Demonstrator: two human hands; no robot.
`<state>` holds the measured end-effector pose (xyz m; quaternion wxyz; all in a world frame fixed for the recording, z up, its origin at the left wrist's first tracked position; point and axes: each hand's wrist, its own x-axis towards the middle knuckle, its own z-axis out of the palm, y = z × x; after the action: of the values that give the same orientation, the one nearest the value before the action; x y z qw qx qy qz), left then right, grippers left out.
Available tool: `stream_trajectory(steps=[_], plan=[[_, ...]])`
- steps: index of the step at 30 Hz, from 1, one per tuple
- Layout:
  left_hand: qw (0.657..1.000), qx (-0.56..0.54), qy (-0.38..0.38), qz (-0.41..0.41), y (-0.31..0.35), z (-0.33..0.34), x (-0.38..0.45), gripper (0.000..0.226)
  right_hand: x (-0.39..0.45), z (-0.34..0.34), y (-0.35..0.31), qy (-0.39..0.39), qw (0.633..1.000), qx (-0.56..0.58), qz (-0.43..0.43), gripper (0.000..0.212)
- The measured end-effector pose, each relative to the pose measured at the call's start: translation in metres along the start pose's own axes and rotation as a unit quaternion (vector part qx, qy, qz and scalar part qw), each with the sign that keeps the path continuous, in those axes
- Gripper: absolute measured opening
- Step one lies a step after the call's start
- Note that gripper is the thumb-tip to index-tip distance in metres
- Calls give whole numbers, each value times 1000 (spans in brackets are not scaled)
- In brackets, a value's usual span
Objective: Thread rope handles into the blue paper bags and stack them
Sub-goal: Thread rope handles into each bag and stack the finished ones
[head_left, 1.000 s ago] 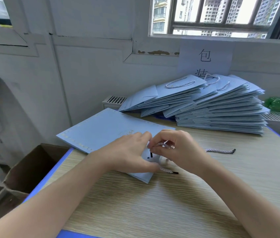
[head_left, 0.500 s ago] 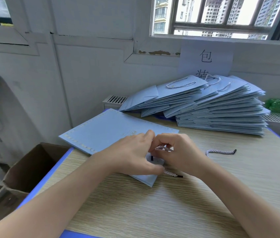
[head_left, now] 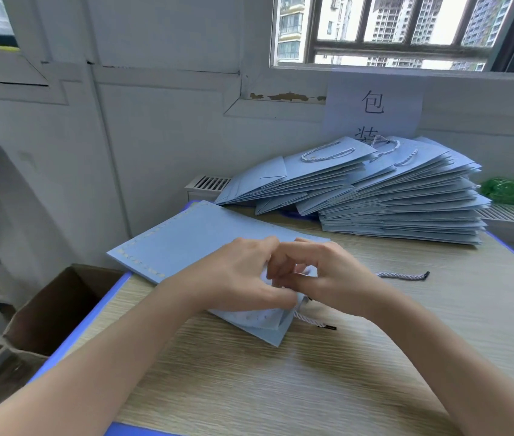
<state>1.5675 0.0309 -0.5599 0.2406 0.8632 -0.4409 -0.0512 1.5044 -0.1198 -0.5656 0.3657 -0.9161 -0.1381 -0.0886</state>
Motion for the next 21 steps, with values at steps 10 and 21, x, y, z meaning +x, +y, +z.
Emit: stream_trajectory(steps=[10, 21], plan=[[999, -30, 42, 17, -5, -11, -2, 50, -7, -20, -4, 116, 992, 36, 41, 17], [999, 14, 43, -8, -8, -8, 2, 31, 2, 2, -3, -9, 991, -40, 126, 21]])
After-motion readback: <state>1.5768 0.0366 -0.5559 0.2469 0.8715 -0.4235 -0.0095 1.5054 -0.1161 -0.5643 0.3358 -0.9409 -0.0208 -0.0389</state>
